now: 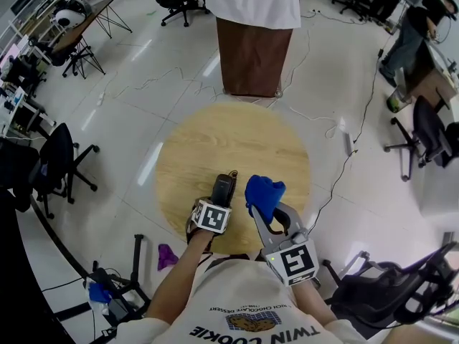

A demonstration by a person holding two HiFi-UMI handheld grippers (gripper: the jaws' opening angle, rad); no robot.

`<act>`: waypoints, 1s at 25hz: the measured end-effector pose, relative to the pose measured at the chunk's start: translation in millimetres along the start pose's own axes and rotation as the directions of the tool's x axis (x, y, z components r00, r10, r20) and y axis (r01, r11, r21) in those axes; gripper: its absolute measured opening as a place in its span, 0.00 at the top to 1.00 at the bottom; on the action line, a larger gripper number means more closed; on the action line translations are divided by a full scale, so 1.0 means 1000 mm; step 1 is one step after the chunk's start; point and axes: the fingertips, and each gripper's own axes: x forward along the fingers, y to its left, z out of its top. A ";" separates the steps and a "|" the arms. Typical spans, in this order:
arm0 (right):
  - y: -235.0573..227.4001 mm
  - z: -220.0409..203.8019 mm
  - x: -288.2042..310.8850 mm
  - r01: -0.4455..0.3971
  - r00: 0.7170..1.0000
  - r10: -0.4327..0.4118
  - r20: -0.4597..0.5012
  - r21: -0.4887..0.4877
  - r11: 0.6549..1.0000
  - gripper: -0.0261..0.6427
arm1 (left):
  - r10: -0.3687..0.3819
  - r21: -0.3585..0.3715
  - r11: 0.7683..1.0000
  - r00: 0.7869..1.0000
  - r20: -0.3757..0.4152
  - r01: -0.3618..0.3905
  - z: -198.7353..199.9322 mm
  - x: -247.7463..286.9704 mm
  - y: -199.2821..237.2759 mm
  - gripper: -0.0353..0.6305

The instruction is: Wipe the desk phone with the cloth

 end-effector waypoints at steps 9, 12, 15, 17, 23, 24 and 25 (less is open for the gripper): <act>0.003 0.003 0.000 -0.002 1.000 0.002 0.004 0.000 1.000 0.86 | -0.016 0.016 1.000 0.997 0.076 0.015 0.001 -0.009 -0.001 0.54; 0.003 0.001 0.000 0.002 1.000 -0.002 -0.004 0.001 1.000 0.86 | -0.044 -0.043 0.998 0.992 0.122 0.050 0.004 -0.019 0.000 0.55; 0.005 0.002 0.000 -0.001 1.000 0.001 0.000 -0.002 1.000 0.86 | -0.063 -0.091 0.993 0.982 0.178 0.080 0.011 -0.032 0.000 0.55; 0.007 0.004 0.001 -0.006 1.000 0.006 0.006 -0.005 1.000 0.86 | -0.077 -0.114 0.988 0.972 0.223 0.104 0.018 -0.042 0.000 0.55; 0.015 0.021 0.000 -0.015 0.999 0.016 0.048 -0.026 1.000 0.86 | -0.142 -0.168 0.961 0.913 0.382 0.219 0.045 -0.084 -0.006 0.55; 0.016 0.027 -0.001 -0.016 0.998 0.018 0.060 -0.030 0.999 0.86 | -0.155 -0.173 0.955 0.900 0.408 0.242 0.050 -0.093 -0.008 0.55; 0.017 0.033 -0.003 -0.016 0.997 0.019 0.074 -0.033 0.999 0.86 | -0.167 -0.175 0.948 0.885 0.434 0.264 0.055 -0.101 -0.010 0.55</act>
